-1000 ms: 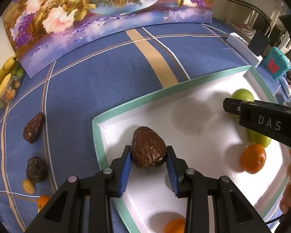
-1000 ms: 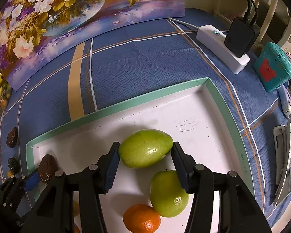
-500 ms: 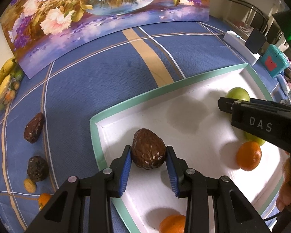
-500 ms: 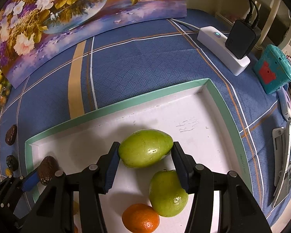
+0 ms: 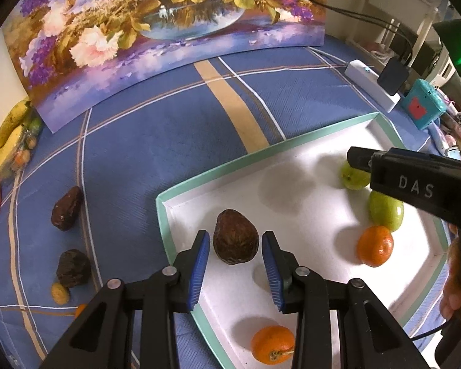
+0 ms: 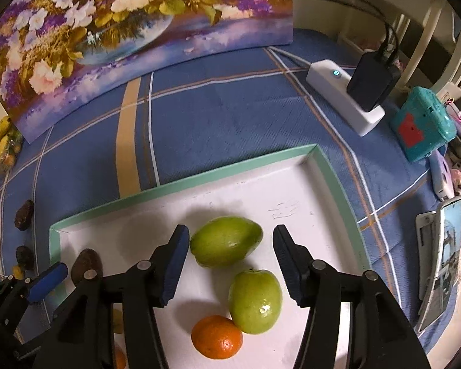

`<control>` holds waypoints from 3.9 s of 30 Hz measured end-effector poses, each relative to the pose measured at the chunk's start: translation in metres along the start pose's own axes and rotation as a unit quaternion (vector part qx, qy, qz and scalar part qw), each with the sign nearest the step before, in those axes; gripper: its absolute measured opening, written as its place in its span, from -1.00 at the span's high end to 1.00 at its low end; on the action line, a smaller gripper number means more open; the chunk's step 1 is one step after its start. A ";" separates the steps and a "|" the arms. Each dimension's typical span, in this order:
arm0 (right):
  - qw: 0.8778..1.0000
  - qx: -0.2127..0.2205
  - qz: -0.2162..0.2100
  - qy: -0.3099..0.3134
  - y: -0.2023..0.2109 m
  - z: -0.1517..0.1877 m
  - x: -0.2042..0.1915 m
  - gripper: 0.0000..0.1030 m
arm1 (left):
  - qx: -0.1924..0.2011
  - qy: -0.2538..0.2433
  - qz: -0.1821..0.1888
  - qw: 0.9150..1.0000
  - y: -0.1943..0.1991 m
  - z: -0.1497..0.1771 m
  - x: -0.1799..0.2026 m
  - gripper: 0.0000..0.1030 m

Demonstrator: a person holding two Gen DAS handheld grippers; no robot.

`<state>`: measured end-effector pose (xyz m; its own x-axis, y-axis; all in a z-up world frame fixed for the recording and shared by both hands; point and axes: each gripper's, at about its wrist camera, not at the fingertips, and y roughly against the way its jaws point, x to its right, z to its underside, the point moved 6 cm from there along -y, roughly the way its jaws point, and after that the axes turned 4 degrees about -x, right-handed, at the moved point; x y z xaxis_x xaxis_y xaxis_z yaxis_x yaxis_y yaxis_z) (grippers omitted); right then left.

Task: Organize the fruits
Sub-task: 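Lower and open both grippers to release the mango and brown fruit, then move both open grippers back toward the orange and dried fruits on the tablecloth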

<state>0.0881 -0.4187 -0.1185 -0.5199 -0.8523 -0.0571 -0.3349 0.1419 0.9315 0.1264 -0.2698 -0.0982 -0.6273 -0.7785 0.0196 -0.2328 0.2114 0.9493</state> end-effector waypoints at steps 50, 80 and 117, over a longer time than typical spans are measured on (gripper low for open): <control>1.000 0.009 -0.006 0.017 0.020 -0.004 -0.008 -0.13 | 0.049 0.179 -0.004 0.983 0.035 0.007 -0.111 -0.52; 0.999 0.000 0.002 0.038 0.010 0.001 -0.015 -0.83 | 0.048 0.224 -0.029 0.973 0.030 0.018 -0.139 -1.00; 0.995 0.048 -0.008 0.090 0.059 0.009 -0.076 -0.83 | 0.083 0.214 -0.033 0.973 0.080 0.048 -0.179 -1.00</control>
<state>0.1011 -0.3410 -0.0624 -0.3679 -0.9299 0.0017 -0.4200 0.1677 0.8919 0.1840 -0.0853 -0.0410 -0.2479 -0.9610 0.1228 -0.4018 0.2173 0.8896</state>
